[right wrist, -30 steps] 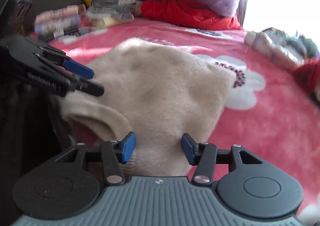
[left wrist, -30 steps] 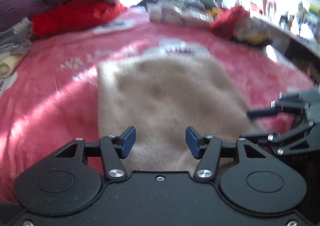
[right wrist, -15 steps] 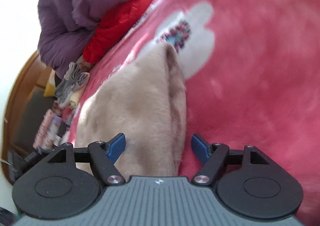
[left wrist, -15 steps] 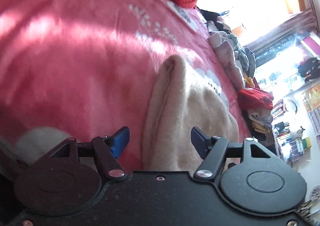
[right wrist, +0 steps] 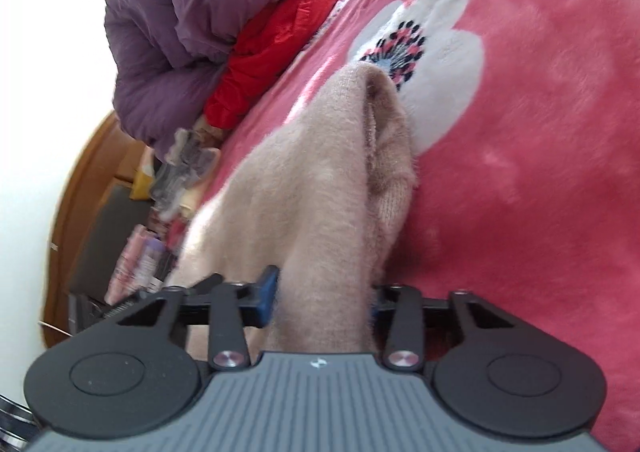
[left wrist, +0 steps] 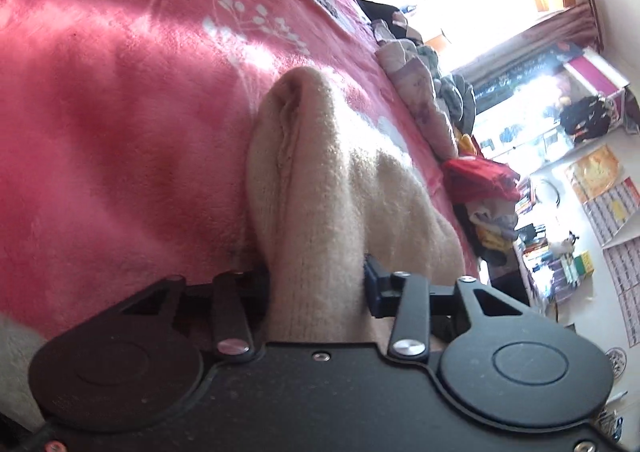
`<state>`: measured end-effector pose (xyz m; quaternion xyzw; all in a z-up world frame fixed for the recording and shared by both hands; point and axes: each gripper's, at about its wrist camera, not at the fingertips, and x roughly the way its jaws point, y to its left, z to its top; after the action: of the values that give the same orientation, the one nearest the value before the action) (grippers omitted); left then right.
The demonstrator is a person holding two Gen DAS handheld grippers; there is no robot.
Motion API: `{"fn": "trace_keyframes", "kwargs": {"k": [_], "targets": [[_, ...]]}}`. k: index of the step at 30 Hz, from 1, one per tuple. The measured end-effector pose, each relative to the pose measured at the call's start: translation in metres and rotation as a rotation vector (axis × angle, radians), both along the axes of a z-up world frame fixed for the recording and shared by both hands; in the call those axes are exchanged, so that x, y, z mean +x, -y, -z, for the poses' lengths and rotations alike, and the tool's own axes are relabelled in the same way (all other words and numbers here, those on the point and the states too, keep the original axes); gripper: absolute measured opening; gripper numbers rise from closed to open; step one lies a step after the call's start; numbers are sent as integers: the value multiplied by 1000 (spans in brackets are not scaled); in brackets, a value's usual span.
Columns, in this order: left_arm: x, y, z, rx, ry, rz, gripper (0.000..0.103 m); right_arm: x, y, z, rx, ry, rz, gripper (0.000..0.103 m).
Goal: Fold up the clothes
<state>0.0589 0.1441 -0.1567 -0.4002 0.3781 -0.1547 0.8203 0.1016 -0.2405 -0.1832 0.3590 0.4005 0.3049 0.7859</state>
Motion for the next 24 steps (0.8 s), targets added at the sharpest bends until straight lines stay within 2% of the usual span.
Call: {"fn": "trace_keyframes", "kwargs": {"k": [2, 4, 6, 7, 9, 11, 13, 14, 15, 18, 20, 21, 23, 24], "targets": [[-6, -2, -12, -40, 29, -16, 34, 0, 1, -9, 36, 32, -9, 36], [-16, -6, -26, -87, 85, -32, 34, -1, -1, -30, 74, 102, -23, 35], [-21, -15, -29, -115, 88, -62, 38, 0, -4, -51, 83, 166, -34, 37], [-21, -19, -25, -107, 54, -82, 47, 5, -5, -53, 59, 157, -26, 41], [-19, -26, -11, -38, -45, -115, 60, 18, -7, -44, -47, 95, -3, 65], [-25, -36, -10, -51, -51, -126, 58, 18, 1, -32, -132, 38, 23, 66], [-30, -42, -12, -41, -48, -138, 62, 13, 9, -26, -131, 33, 9, 67], [-32, -42, -15, -17, -42, -144, 62, 12, 10, -24, -121, 25, -2, 69], [-32, -43, -14, -17, -45, -145, 63, 11, 11, -22, -110, 16, -13, 74], [-28, -40, -10, -27, -58, -137, 63, 15, 4, -16, -87, 17, -29, 80], [-23, -33, -8, -18, -53, -106, 64, 20, 0, -12, -46, 15, -34, 76], [-19, -23, -7, 5, -46, -70, 63, 20, -4, -11, -46, 13, -32, 62], [-13, -10, -5, 41, -20, -44, 54, 19, -11, -9, -47, 8, -28, 52], [-12, -9, -2, 11, -10, -42, 48, 17, -13, -10, -40, 19, -31, 45]]}}
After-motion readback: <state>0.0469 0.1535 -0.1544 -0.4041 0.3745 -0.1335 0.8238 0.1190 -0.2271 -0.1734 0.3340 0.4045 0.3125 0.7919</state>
